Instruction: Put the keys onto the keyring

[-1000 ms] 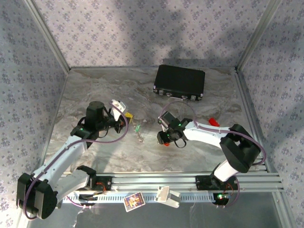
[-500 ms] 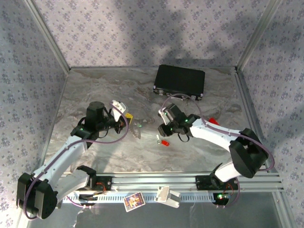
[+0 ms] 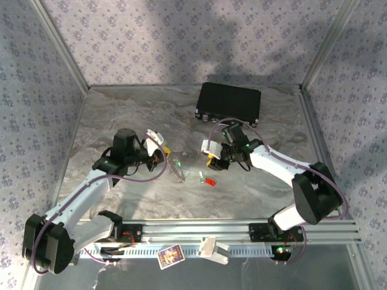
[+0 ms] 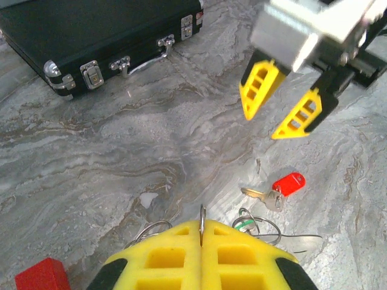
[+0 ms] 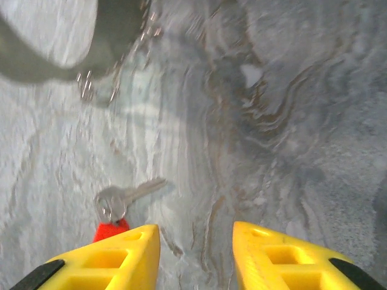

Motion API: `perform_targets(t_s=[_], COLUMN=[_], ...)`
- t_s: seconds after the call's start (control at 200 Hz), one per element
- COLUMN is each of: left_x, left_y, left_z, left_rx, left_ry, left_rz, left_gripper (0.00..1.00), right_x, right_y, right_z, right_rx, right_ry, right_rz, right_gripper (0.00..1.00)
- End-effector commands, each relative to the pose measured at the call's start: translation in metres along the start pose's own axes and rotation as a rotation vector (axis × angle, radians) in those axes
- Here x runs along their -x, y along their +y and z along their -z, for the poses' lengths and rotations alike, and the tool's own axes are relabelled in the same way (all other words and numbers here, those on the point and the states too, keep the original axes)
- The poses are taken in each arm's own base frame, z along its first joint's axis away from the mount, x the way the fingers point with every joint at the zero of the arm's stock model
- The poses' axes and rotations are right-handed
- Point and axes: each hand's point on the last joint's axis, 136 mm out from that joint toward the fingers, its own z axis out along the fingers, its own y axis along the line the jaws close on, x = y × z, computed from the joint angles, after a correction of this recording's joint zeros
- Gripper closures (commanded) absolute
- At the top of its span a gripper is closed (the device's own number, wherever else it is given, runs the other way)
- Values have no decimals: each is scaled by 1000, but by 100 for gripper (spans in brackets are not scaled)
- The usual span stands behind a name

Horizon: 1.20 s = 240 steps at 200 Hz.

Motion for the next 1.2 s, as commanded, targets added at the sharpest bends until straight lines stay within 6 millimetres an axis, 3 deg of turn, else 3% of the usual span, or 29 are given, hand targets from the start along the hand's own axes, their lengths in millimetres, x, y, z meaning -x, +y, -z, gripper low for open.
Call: perform_targets(t_s=[0.0, 0.19, 0.48, 1.194], left_x=[11, 12, 19, 21], left_y=[-5, -9, -15, -18], left_z=[3, 4, 8, 10], left_rx=[-8, -15, -31, -44], left_ry=[-63, -76, -108, -117], left_rz=[-76, -100, -129, -141], left_gripper=[100, 100, 100, 100], right_x=[-29, -40, -41, -23], right_y=[23, 45, 55, 58], right_z=[-10, -31, -39, -49], right_rx=[87, 146, 189, 198], right_ry=[102, 141, 177, 142], right_rz=[176, 249, 304, 358], right_gripper=[62, 62, 62, 70])
